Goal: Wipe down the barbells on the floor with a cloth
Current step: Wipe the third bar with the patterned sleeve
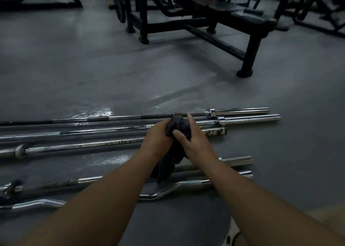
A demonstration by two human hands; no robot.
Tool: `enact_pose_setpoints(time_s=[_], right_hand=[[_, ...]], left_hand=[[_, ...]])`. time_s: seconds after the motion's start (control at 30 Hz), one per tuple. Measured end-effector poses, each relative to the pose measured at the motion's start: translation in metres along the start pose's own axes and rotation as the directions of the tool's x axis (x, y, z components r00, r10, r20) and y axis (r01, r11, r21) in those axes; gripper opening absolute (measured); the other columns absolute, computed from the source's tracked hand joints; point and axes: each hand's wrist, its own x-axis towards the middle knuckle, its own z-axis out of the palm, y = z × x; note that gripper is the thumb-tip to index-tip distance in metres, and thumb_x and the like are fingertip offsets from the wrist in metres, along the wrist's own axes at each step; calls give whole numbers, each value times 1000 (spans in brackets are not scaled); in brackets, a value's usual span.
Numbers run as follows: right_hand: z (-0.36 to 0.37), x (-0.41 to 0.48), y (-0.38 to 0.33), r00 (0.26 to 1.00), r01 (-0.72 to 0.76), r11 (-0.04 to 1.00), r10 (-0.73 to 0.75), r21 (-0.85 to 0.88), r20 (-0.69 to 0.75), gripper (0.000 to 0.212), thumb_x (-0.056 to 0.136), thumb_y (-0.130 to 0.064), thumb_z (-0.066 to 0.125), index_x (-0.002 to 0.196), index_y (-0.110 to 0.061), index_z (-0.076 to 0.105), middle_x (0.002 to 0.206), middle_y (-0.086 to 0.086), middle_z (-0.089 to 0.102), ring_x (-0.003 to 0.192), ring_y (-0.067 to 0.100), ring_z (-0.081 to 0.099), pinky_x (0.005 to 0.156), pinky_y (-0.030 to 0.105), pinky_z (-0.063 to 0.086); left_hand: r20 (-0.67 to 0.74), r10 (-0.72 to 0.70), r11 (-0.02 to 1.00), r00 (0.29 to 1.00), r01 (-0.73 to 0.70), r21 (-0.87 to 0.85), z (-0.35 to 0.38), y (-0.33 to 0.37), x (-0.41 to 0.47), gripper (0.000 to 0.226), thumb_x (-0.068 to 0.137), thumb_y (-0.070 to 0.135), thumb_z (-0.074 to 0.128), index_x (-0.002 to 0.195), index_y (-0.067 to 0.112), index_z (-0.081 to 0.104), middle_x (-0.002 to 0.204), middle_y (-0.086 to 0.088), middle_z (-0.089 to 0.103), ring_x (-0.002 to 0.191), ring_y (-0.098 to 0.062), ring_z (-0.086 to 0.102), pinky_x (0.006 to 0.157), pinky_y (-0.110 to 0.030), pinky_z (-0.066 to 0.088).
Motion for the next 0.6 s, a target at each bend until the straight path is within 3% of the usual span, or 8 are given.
enact_pose_setpoints(time_s=[0.1,0.2,0.33,0.43,0.53,0.6], right_hand=[[-21,7,0,1000,12,997,-12,74,3,98,76,-83,46,156,-37,13,156,-2,37,140,18,38,113,42,36],[-38,14,-7,999,36,994,-32,101,-35,88,82,-70,54,155,-30,25,153,1,39,137,18,40,107,34,35],[-33,24,-10,992,71,991,-59,112,-109,49,88,-38,61,134,-26,49,126,-1,57,111,16,55,95,38,47],[-20,28,10,984,29,987,0,160,-177,49,82,-18,57,130,-25,51,122,-2,59,110,16,55,96,38,48],[-12,32,43,967,-137,973,172,187,-190,56,84,-14,58,136,-28,42,121,-7,57,105,12,55,88,26,43],[-8,41,69,944,-235,963,258,128,-205,55,84,-23,61,134,-31,41,116,-6,59,100,16,58,85,30,47]], left_hand=[[-5,38,999,999,-38,27,11,22,6,39,85,15,56,118,33,62,111,1,70,100,-22,65,84,-44,55],[0,42,999,999,-42,-4,20,35,8,31,86,25,56,115,37,57,105,3,69,94,-19,66,81,-45,56],[-24,22,999,999,-23,-28,41,26,14,42,84,20,65,120,33,49,104,4,68,91,-18,66,76,-42,56],[53,8,1000,999,-7,-10,69,10,18,47,83,22,67,124,24,45,105,-1,67,91,-20,65,75,-44,55],[117,-19,999,993,23,-37,99,-9,32,43,87,22,67,123,22,44,103,6,64,88,-12,64,69,-23,52],[160,-32,997,987,43,-62,118,-21,41,44,87,20,70,123,22,45,98,13,57,80,4,56,60,-6,41]])
